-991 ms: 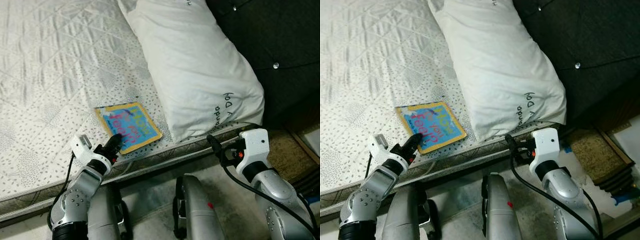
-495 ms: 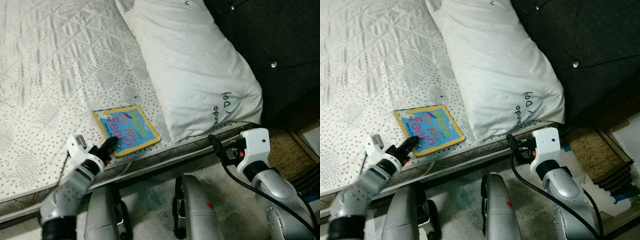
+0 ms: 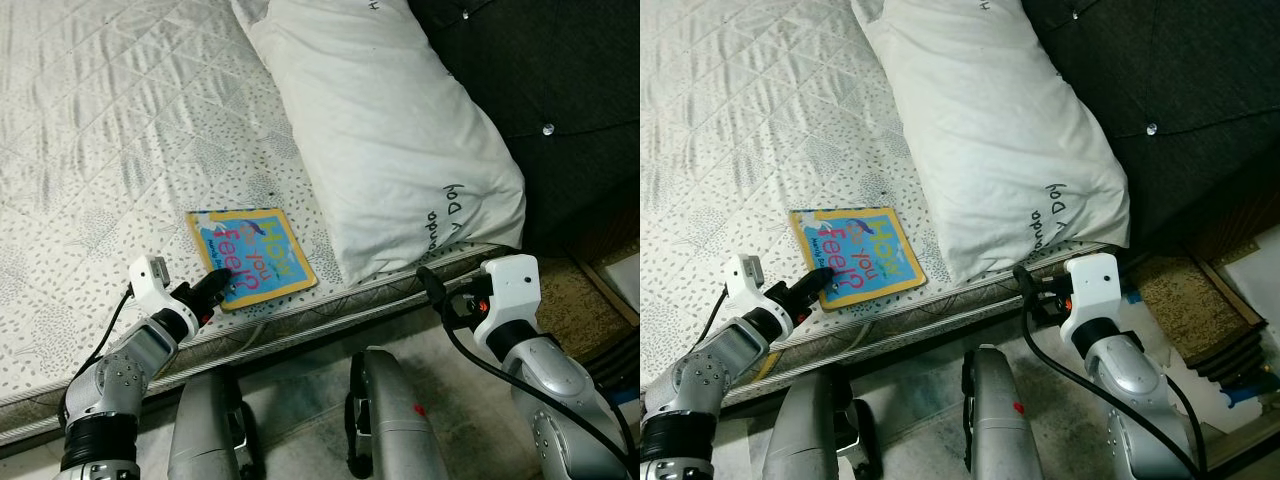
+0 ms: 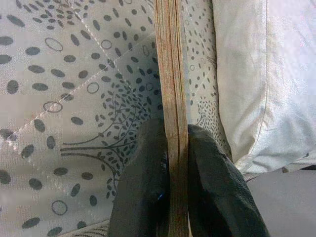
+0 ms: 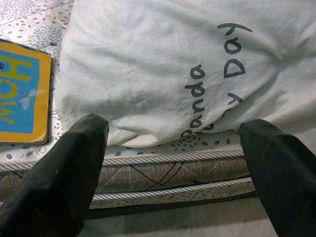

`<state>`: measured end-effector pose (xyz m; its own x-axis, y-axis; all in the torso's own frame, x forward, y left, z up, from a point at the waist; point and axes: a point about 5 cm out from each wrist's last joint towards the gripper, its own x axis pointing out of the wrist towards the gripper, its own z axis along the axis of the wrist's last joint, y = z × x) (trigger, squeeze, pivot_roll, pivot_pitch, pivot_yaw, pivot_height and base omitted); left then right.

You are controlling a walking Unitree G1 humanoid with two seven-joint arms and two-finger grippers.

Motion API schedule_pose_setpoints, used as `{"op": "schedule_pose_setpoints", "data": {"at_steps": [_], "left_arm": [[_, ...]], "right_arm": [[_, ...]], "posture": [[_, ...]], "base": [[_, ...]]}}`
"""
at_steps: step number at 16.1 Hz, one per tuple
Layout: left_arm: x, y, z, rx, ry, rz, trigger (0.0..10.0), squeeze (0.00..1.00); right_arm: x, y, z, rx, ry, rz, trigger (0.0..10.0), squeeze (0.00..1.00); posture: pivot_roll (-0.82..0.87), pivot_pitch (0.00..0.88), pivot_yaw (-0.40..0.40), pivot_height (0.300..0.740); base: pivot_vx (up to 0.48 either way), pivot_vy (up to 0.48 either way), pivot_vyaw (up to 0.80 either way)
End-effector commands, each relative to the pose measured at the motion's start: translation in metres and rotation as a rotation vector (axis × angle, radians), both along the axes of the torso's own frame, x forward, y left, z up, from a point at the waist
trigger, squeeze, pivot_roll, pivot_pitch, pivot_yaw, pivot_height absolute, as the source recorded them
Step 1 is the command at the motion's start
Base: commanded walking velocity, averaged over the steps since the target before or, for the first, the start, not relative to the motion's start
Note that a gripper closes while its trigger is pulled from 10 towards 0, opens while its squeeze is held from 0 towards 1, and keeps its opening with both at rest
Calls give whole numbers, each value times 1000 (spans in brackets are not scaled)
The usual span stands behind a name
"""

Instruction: Clean up the room

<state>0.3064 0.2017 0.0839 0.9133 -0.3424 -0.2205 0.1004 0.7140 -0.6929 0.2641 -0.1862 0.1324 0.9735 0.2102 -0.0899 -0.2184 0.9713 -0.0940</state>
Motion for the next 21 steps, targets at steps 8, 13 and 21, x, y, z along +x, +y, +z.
{"op": "schedule_pose_setpoints", "data": {"at_steps": [8, 13, 21], "left_arm": [[1, -32, -10, -36, 21, -112, 10000, 0], [-1, -34, -12, -101, 17, -112, 10000, 0], [2, -49, -1, -161, -23, -168, 10000, 0]], "right_arm": [[-1, -3, -2, -2, 6, -23, 10000, 0], [2, -1, -2, 3, -1, -20, 10000, 0], [3, 2, -2, 4, -1, -11, 10000, 0]], "posture": [[-277, 340, -34, 617], [-273, 331, -37, 617], [-275, 326, -41, 617]], "base": [[0, 0, 0], [0, 0, 0], [0, 0, 0]]}}
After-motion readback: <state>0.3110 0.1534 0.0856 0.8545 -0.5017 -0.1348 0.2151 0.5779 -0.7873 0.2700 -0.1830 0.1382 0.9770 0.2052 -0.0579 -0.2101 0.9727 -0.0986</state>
